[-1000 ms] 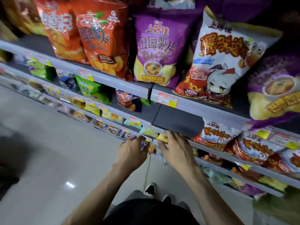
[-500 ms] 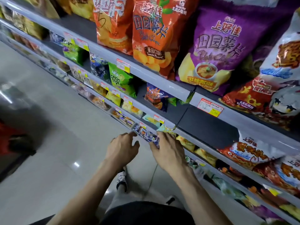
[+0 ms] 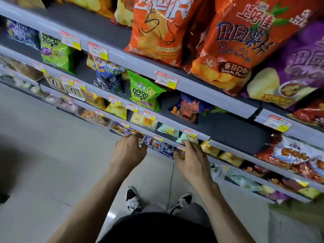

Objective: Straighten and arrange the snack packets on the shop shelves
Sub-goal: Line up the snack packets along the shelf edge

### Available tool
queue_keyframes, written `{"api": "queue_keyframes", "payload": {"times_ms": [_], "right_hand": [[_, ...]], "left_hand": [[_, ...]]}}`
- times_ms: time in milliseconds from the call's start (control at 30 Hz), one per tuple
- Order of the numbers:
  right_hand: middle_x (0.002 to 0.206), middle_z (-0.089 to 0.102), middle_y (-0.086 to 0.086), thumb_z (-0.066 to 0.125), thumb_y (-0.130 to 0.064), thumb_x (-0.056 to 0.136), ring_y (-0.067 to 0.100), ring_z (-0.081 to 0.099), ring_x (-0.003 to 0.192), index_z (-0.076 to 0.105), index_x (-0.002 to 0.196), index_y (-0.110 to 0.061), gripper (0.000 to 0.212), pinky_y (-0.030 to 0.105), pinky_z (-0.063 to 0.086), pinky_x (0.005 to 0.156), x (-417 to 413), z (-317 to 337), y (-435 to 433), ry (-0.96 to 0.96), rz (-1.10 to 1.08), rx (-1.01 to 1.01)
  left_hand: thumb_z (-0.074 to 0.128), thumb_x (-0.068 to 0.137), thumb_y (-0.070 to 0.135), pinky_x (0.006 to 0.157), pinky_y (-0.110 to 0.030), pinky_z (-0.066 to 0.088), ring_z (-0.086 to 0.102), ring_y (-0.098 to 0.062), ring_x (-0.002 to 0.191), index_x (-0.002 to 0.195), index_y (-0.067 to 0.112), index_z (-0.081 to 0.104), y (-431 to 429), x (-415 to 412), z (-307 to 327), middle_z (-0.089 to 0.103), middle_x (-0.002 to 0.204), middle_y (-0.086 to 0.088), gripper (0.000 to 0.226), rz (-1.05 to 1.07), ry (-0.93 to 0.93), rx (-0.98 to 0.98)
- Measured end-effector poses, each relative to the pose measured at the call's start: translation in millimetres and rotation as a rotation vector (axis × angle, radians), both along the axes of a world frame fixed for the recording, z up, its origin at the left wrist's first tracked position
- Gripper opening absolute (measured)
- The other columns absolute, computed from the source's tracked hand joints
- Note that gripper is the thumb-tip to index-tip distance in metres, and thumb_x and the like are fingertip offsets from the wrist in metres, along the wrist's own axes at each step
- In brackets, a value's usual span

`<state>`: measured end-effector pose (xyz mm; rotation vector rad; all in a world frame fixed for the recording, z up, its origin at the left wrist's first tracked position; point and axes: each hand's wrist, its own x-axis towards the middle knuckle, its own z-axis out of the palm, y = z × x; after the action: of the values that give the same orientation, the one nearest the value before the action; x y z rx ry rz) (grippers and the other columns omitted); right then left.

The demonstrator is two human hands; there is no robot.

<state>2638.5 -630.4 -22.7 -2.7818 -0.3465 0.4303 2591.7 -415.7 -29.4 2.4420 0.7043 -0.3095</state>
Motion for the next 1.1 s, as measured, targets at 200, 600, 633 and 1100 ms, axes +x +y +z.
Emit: {"api": "queue_keyframes", "payload": {"times_ms": [200, 600, 633, 1100], "right_hand": [[0.146, 0.057, 0.004, 0.058, -0.044, 0.101, 0.025, 0.051, 0.135, 0.047, 0.151, -0.016, 0.058, 0.040, 0.044, 0.105, 5.9, -11.3, 15.8, 0.017, -0.121, 0.014], [0.167, 0.031, 0.016, 0.074, -0.044, 0.092, 0.030, 0.030, 0.153, 0.019, 0.165, -0.010, 0.097, 0.052, 0.037, 0.121, 74.9, -66.9, 37.6, -0.044, -0.493, 0.430], [0.167, 0.029, 0.017, 0.075, -0.045, 0.092, 0.030, 0.029, 0.154, 0.018, 0.165, -0.008, 0.100, 0.050, 0.034, 0.123, 81.9, -71.5, 41.0, -0.042, -0.525, 0.475], [0.147, 0.049, 0.020, 0.081, -0.066, 0.068, 0.034, 0.052, 0.129, 0.031, 0.158, -0.002, 0.121, 0.050, 0.053, 0.101, 133.7, -107.1, 98.2, -0.218, -0.922, 0.751]], "left_hand": [[0.062, 0.097, 0.036, 0.094, -0.044, 0.056, 0.066, -0.039, 0.117, 0.133, 0.023, 0.067, 27.9, 20.1, -11.9, 0.072, 0.131, -0.009, 0.038, -0.035, -0.006, -0.010], [0.077, 0.091, 0.025, 0.107, -0.048, 0.048, 0.057, -0.039, 0.131, 0.157, 0.014, 0.041, 27.4, 53.1, -52.5, 0.057, 0.149, -0.017, 0.076, 0.191, -0.069, -0.158], [0.079, 0.090, 0.024, 0.109, -0.048, 0.046, 0.054, -0.040, 0.134, 0.158, 0.011, 0.037, 26.1, 60.8, -55.6, 0.053, 0.151, -0.018, 0.081, 0.217, -0.103, -0.164], [0.100, 0.060, 0.044, 0.131, -0.035, 0.014, 0.023, -0.029, 0.158, 0.165, 0.001, 0.010, 53.9, 170.9, -83.9, 0.024, 0.169, -0.018, 0.145, 0.337, -0.465, -0.364]]}}
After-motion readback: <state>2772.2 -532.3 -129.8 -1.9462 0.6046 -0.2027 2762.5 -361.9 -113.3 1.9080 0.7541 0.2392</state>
